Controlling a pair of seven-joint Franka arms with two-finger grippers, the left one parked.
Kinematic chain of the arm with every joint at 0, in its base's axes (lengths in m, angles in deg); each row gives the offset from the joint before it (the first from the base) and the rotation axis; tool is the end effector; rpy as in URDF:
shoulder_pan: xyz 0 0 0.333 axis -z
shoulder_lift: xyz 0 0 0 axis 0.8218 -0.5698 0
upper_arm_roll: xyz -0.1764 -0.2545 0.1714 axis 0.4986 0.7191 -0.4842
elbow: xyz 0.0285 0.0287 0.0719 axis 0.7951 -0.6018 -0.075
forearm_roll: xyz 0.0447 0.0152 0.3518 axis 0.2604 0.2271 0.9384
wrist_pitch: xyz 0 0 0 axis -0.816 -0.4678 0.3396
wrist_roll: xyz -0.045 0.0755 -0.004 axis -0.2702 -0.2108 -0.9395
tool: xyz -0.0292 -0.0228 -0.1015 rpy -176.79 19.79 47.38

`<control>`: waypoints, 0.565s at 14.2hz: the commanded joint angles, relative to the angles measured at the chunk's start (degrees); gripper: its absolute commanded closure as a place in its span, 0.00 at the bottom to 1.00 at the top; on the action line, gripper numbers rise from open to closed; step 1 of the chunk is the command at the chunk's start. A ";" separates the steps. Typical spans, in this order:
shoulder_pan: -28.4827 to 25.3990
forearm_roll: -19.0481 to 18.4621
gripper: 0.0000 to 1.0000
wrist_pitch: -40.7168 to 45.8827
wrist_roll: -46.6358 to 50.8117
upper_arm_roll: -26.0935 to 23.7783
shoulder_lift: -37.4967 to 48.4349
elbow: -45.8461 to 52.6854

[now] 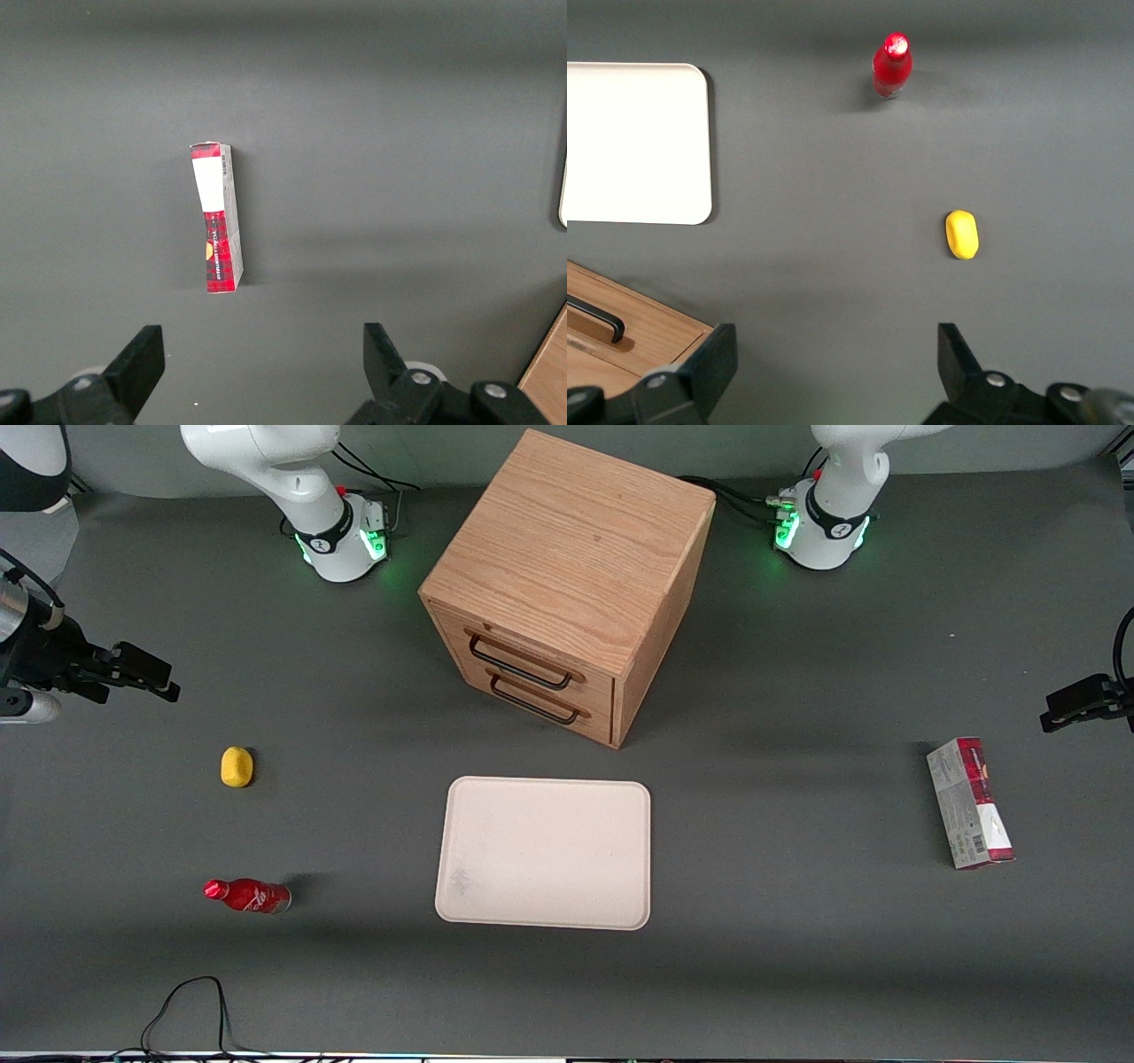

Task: Place coke bottle on tray

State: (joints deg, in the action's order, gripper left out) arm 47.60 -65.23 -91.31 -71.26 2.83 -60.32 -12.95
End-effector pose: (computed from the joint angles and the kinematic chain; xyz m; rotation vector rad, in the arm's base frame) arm 0.5141 0.0017 0.6437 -3.1108 0.0649 0.0159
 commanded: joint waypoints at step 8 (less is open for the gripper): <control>3.00 -1.30 0.00 -0.49 0.93 -3.44 -0.11 0.33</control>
State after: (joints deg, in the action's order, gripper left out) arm 49.10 -65.38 -91.21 -71.26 1.09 -60.33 -13.04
